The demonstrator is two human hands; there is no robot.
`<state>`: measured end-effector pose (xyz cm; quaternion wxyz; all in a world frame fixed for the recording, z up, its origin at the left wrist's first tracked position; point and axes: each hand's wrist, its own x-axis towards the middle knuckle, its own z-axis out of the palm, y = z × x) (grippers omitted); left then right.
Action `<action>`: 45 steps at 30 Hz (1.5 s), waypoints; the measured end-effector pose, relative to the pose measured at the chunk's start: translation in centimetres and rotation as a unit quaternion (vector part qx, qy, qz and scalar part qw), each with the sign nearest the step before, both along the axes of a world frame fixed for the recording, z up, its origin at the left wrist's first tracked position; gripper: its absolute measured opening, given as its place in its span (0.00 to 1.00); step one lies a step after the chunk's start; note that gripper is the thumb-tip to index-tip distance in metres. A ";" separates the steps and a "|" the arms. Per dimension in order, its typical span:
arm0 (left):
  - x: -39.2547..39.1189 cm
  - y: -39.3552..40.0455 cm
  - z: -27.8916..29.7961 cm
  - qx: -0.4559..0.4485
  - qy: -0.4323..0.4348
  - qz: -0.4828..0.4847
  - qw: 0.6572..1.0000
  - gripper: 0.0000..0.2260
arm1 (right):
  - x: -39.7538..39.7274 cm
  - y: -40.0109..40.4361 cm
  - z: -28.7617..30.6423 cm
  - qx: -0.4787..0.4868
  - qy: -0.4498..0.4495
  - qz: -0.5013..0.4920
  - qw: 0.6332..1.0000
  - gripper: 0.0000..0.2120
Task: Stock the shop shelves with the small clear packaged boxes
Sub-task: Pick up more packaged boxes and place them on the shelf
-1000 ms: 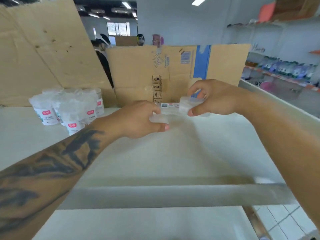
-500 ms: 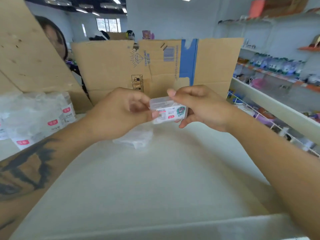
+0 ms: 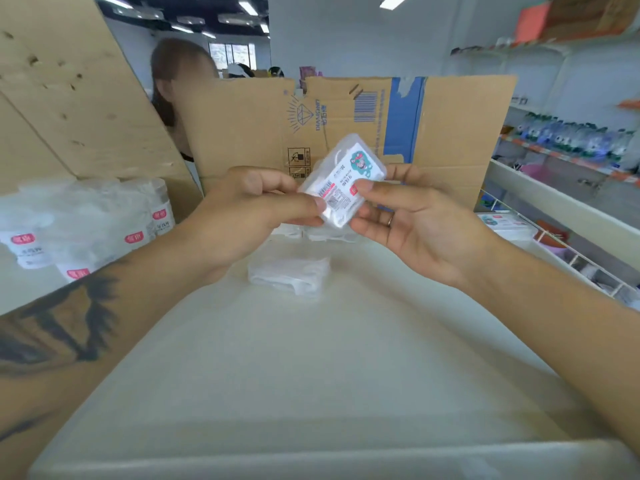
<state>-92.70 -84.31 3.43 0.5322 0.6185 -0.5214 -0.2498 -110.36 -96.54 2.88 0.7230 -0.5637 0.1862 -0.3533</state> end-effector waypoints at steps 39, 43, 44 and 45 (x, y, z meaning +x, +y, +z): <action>0.5 5.2 -3.1 0.116 -0.458 0.088 0.877 0.22 | 9.2 -1.0 -1.9 -0.607 0.291 -0.074 0.735 0.12; 0.5 5.0 -3.4 0.117 -0.497 0.072 0.856 0.24 | 9.2 -1.1 -1.8 -0.609 0.283 -0.088 0.736 0.12; 0.5 5.0 -3.6 0.119 -0.501 0.065 0.855 0.25 | 9.3 -1.1 -1.7 -0.609 0.283 -0.090 0.735 0.12; 0.5 5.0 -3.7 0.122 -0.510 0.060 0.850 0.25 | 9.3 -1.1 -1.7 -0.609 0.287 -0.090 0.734 0.12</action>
